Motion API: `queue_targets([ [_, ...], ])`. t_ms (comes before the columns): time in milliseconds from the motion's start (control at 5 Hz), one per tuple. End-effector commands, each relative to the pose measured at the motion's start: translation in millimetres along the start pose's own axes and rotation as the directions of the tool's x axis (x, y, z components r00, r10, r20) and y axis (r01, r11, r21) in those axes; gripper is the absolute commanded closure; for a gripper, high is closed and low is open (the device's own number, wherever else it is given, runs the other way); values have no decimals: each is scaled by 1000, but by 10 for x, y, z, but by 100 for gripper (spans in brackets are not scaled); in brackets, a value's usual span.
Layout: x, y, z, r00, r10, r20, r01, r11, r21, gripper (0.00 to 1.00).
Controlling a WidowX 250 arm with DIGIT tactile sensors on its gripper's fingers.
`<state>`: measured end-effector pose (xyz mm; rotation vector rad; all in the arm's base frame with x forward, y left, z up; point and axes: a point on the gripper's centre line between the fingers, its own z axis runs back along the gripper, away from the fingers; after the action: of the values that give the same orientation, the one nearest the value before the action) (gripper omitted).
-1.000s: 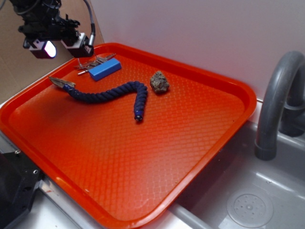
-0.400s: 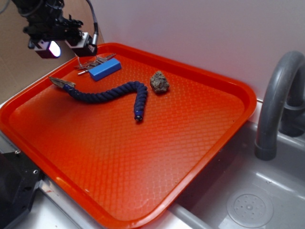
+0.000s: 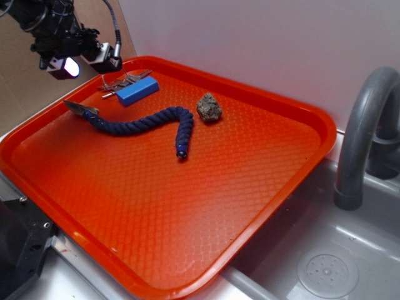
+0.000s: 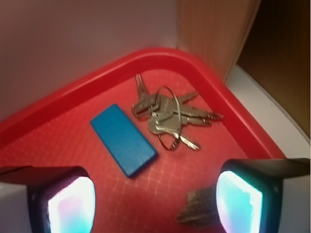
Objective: Grab the silver keys.
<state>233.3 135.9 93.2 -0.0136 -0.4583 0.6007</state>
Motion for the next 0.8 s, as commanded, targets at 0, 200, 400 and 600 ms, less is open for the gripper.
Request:
queue_targets([
  [0, 249, 145, -146, 999, 41, 8, -41, 996, 79, 0],
  [200, 312, 132, -379, 1000, 6, -1, -5, 994, 112, 0],
  [400, 374, -1, -680, 998, -10, -64, 13, 999, 38, 0],
  [600, 466, -11, -641, 1000, 1, -28, 0, 1000, 21, 100],
])
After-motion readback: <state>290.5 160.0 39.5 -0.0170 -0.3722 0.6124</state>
